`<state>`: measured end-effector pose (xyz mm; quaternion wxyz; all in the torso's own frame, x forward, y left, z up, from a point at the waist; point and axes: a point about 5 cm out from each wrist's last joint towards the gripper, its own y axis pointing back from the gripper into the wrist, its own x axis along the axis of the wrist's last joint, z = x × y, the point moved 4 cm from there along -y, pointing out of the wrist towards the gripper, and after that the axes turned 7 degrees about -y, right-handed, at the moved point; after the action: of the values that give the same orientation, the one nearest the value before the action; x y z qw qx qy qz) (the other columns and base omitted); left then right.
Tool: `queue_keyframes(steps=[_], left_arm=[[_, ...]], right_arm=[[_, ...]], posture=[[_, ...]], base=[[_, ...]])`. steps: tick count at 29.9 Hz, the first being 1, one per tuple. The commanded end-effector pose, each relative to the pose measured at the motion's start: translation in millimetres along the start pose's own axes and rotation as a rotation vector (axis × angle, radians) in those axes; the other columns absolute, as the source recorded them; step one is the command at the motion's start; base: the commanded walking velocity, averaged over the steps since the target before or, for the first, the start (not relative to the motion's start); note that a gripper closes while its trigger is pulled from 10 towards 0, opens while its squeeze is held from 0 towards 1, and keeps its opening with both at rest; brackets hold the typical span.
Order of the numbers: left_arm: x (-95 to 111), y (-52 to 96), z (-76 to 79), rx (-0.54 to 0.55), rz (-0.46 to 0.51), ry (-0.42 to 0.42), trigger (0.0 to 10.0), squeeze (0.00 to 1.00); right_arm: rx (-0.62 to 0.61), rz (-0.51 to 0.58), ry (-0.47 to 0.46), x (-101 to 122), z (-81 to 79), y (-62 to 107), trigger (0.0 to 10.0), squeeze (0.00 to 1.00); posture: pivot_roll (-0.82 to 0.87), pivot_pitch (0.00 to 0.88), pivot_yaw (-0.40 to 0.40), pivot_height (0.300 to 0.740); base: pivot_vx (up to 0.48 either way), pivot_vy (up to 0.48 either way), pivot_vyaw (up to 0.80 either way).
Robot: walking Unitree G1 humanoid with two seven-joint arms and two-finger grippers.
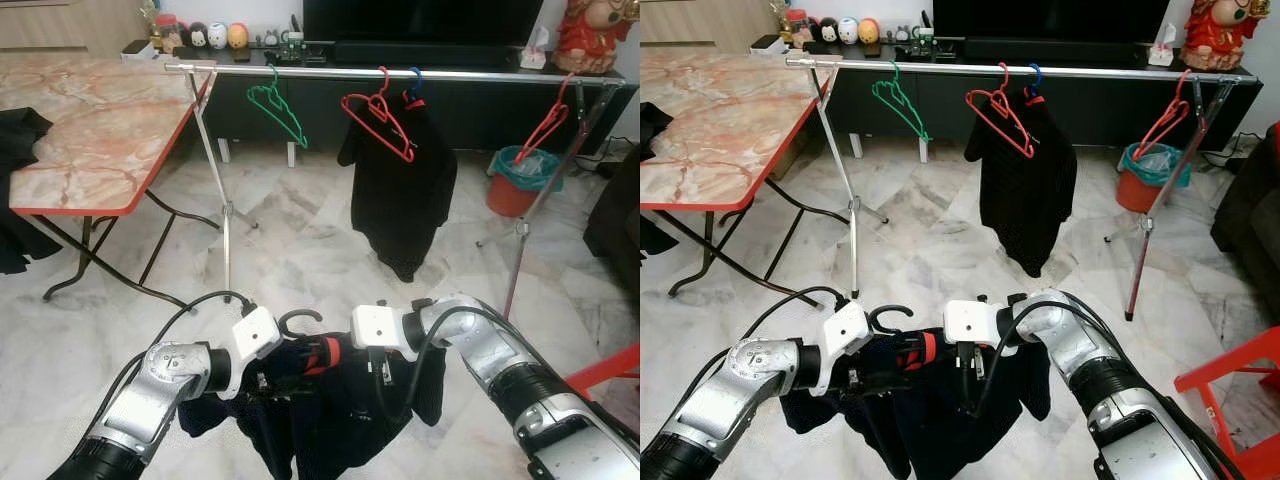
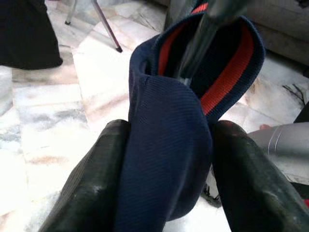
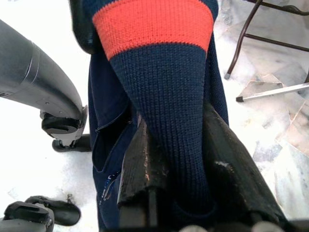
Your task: Hang hanger
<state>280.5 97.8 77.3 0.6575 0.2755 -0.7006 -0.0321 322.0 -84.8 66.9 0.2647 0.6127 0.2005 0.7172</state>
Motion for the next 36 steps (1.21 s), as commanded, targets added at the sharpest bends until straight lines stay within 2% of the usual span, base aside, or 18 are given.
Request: queue_keyframes(steps=[1,34,35,36], left_arm=[[6.1,-1.7,0.4,-0.007,0.023,0.002,0.0,0.0],[5.2,-6.2,7.8,-0.044,0.024,0.015,0.0,0.0],[5.3,-6.1,7.5,-0.043,0.023,0.014,0.0,0.0],[5.5,-6.1,7.0,-0.041,0.024,0.013,0.0,0.0]], right_arm=[[-0.01,0.04,0.029,12.1,2.7,-0.6,10.0,0.0],[-0.022,0.037,0.018,11.8,4.4,-2.0,10.0,0.0],[-0.027,0.041,0.015,12.7,5.5,-1.8,10.0,0.45],[-0.028,0.042,0.014,13.0,5.9,-1.7,10.0,0.7]], posture=[[0.09,0.0,0.012,0.74],[0.09,0.0,0.01,0.74],[0.09,0.0,0.01,0.74],[0.09,0.0,0.01,0.74]], base=[[0.0,0.0,0.0],[0.0,0.0,0.0],[0.0,0.0,0.0],[0.0,0.0,0.0]])
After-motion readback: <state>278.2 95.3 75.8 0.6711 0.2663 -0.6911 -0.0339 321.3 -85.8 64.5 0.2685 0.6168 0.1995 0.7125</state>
